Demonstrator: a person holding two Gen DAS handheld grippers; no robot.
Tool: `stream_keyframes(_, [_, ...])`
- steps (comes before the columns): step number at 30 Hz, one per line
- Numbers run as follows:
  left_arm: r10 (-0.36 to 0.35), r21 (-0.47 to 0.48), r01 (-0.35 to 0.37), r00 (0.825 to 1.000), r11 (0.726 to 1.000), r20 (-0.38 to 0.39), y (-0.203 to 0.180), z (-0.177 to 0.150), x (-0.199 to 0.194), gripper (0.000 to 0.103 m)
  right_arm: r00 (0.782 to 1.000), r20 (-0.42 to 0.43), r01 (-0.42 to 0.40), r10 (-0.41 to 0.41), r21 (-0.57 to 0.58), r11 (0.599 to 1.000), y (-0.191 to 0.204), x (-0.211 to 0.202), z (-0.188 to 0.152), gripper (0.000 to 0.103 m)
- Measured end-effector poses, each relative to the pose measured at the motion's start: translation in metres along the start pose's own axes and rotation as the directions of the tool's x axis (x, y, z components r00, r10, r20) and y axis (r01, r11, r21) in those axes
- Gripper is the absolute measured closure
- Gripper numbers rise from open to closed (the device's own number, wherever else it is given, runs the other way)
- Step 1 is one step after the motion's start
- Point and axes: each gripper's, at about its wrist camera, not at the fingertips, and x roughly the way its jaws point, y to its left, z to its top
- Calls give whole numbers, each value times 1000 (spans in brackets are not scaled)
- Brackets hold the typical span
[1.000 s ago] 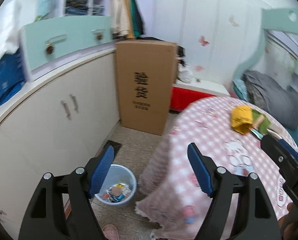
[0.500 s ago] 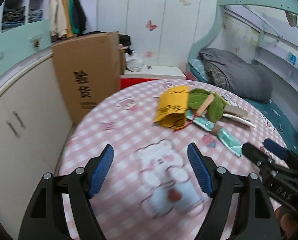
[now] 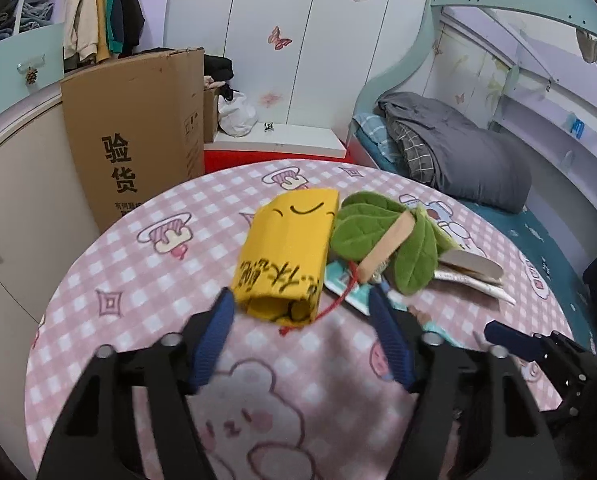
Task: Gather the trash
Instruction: 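Grasp the yellow pouch with left while right grasps the teal toothpaste tube, then carry the yellow pouch and toothpaste tube over the bucket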
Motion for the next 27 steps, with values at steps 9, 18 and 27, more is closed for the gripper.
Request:
stream_keyframes(9, [12, 8, -12, 999, 1000, 31, 7, -2, -16, 76, 999, -39, -2, -1, -70, 998, 18, 13, 4, 80])
stream_keyframes(18, [41, -2, -41, 995, 999, 94, 34, -13, -68, 78, 998, -4, -64, 64, -32, 997, 33, -13, -8, 86])
stream_keyframes(27, [97, -63, -90, 986, 994, 136, 74, -36, -125, 78, 995, 29, -93, 95, -75, 993, 75, -51, -16, 91])
